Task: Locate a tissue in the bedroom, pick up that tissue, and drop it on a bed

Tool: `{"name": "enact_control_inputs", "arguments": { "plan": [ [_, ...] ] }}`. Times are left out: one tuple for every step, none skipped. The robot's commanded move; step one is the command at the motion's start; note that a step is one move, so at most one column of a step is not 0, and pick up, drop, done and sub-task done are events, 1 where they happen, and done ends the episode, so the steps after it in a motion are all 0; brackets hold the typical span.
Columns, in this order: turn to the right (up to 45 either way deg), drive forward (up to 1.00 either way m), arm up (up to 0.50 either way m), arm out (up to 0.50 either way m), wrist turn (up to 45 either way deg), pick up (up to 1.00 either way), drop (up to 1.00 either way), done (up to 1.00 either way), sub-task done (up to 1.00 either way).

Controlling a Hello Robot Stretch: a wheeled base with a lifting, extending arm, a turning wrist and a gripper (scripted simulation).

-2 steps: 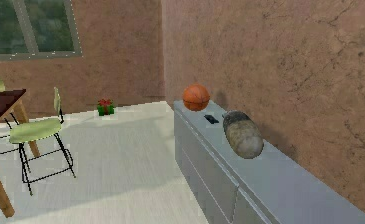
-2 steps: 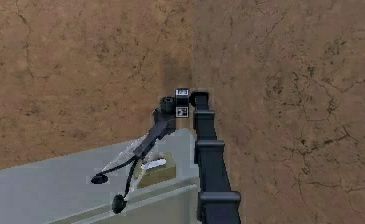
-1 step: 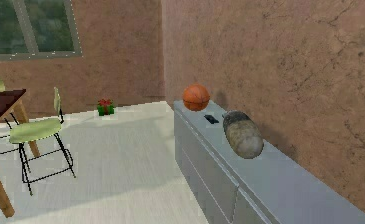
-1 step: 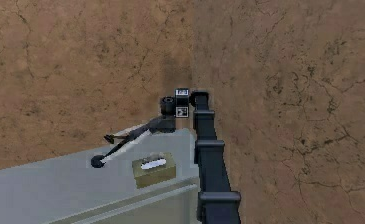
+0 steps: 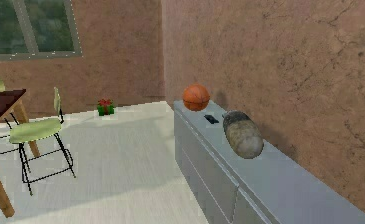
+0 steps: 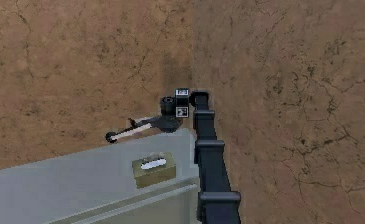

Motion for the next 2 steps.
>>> {"name": "enact_control_inputs", "arguments": {
  "plan": [
    [0.0, 0.0, -0.3, 0.0, 0.0, 0.0, 0.0, 0.0, 0.0],
    [0.0, 0.0, 0.0, 0.0, 0.0, 1.0, 0.0, 0.0, 0.0]
  ]
}}
